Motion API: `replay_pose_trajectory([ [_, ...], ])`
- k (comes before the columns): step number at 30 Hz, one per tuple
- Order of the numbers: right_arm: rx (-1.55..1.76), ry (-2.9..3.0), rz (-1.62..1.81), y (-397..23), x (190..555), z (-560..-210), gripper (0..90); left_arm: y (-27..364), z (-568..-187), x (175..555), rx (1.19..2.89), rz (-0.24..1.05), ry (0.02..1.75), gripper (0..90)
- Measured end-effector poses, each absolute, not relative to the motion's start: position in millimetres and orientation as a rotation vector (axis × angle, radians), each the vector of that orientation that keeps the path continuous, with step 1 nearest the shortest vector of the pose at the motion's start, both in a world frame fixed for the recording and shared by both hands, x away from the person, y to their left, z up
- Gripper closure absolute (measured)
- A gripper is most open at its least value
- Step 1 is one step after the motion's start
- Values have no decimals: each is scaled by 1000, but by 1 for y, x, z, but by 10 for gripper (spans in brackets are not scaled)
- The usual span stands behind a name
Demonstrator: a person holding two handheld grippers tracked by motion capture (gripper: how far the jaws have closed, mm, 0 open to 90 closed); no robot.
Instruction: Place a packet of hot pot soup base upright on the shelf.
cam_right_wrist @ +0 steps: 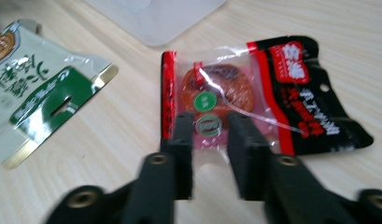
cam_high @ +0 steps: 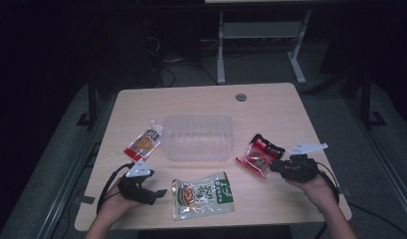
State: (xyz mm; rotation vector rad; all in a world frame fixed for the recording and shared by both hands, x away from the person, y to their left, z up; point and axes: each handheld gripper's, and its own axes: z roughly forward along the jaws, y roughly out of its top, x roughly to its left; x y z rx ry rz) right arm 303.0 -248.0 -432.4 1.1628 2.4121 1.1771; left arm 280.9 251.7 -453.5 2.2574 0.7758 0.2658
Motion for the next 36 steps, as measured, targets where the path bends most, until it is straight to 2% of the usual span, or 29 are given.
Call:
replay_pose_trajectory([
  [5,1137,2421,1167,-246,313,-431,892,252,-453,281,2264,259,777,134],
  [23,1146,2383,1127,-226,369,-439,896,251,-454,283,2255,259,787,135],
  [36,1153,2406,1108,-202,396,-446,896,252,-455,283,2259,260,792,138],
])
